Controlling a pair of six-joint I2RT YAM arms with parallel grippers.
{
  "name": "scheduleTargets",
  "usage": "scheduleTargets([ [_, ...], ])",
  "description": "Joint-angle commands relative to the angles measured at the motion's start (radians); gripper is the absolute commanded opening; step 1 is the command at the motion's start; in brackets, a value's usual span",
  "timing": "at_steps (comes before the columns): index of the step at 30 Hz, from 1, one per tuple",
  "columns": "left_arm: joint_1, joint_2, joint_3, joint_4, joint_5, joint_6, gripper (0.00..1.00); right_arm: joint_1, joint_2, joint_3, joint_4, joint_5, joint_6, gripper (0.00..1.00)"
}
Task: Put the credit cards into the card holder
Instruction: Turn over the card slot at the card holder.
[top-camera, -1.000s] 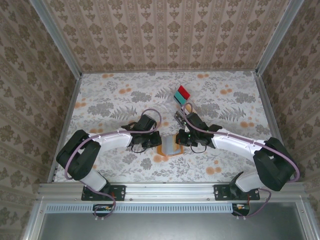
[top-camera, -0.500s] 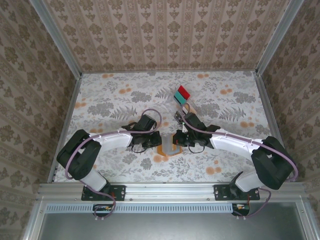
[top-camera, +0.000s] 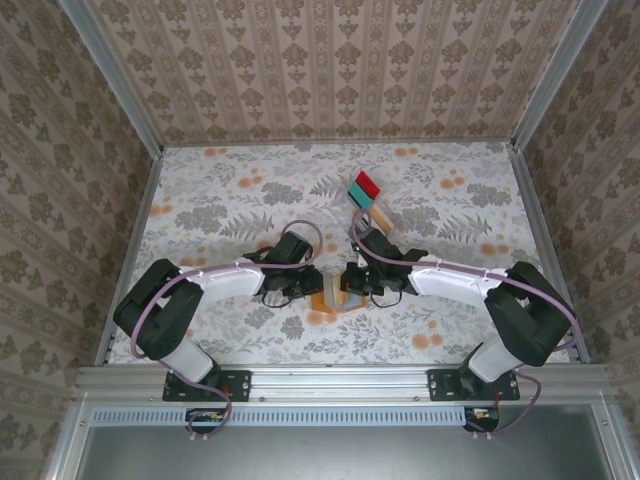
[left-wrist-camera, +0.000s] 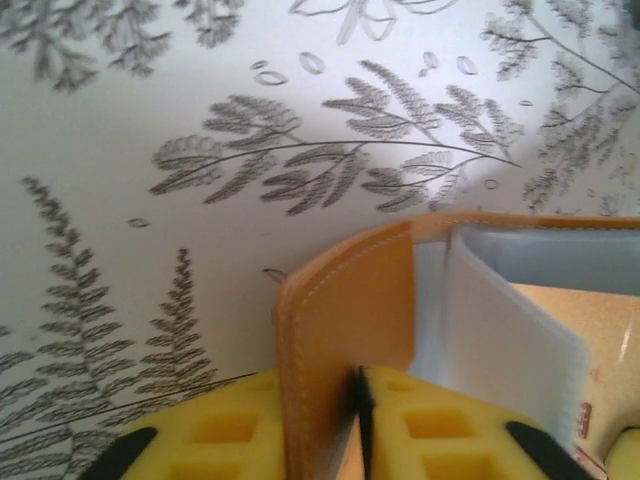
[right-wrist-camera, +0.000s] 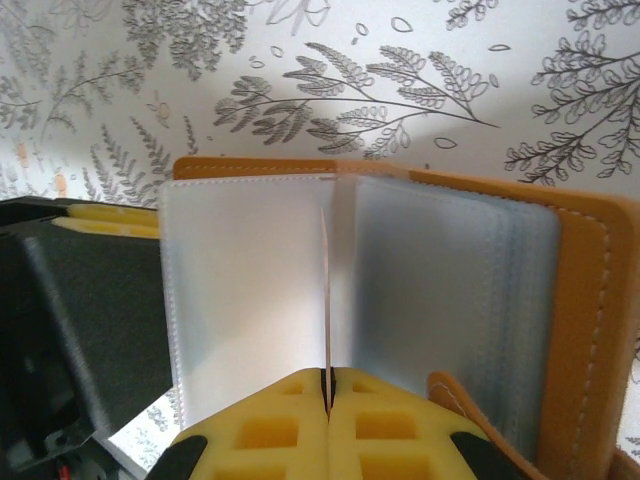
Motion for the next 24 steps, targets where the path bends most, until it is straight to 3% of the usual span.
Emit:
scheduleTargets([
  [1, -0.006, -0.044, -0.023, -0.045, -0.037, 0.011, 0.30, 0.006, 0.028, 0.009, -0.031, 0.054, 0.012, 0.04],
  [6, -0.007, -0.129, -0.048, -0.079, -0.100, -0.001, 0.59, 0.006, 0.039, 0.006, -0.049, 0.073, 0.010, 0.03],
  [11, -0.011, -0.207, -0.069, -0.061, -0.126, -0.006, 0.76, 0.007, 0.042, 0.005, -0.036, 0.062, 0.011, 0.03],
  [18, -0.020, -0.175, -0.052, -0.004, -0.079, 0.018, 0.79, 0.009, 0.053, 0.019, -0.045, 0.060, 0.007, 0.03],
  [22, -0.025, -0.103, -0.016, -0.012, -0.058, 0.030, 0.72, 0.009, 0.051, 0.024, -0.049, 0.059, 0.005, 0.04],
  [24, -0.025, -0.073, -0.010, 0.003, -0.047, 0.030, 0.60, 0.009, 0.046, 0.028, -0.058, 0.063, 0.002, 0.04],
])
